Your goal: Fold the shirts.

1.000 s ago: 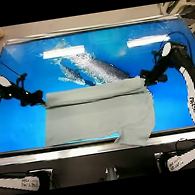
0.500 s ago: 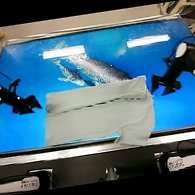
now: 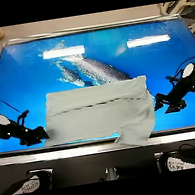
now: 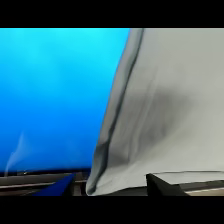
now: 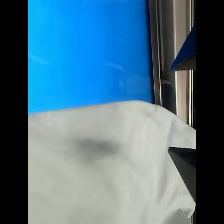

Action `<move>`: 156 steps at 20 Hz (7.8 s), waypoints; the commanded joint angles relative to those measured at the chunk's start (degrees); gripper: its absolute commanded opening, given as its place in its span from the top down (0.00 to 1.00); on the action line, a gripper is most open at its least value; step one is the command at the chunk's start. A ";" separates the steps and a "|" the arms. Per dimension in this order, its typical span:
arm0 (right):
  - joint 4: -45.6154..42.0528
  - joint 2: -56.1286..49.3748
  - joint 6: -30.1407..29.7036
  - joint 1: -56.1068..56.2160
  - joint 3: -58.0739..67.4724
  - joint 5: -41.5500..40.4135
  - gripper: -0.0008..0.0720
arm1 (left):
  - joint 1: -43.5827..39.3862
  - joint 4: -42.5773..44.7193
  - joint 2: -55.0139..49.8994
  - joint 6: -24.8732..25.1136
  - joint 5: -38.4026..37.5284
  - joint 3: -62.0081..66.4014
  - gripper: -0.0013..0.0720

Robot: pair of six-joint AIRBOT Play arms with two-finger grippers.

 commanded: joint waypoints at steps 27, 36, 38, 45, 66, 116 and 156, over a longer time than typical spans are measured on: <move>11.56 13.35 1.18 5.11 -26.84 -10.99 0.96 | -0.48 -5.73 2.38 0.22 8.50 -5.92 0.95; 10.91 1.73 1.09 5.11 6.47 -19.41 0.96 | -2.99 -6.45 -2.27 1.01 9.66 18.27 0.95; 12.22 -5.46 1.11 5.11 12.52 -22.01 0.96 | -3.76 -6.47 -9.75 -0.15 9.77 26.56 0.95; 24.11 -19.17 0.81 5.38 18.21 -33.62 0.96 | -5.14 -11.65 -31.10 -4.42 7.34 44.94 0.94; 19.39 -12.15 -2.19 9.46 23.63 -11.61 0.96 | -32.72 -16.74 -27.50 -5.07 16.94 45.05 0.94; 31.69 -21.92 -1.18 12.13 22.40 -22.95 0.96 | -22.21 -15.17 2.95 0.31 13.44 42.21 0.95; -5.90 3.89 2.08 -8.72 31.43 -19.04 0.08 | -27.58 27.17 -12.83 -16.76 5.22 53.59 0.75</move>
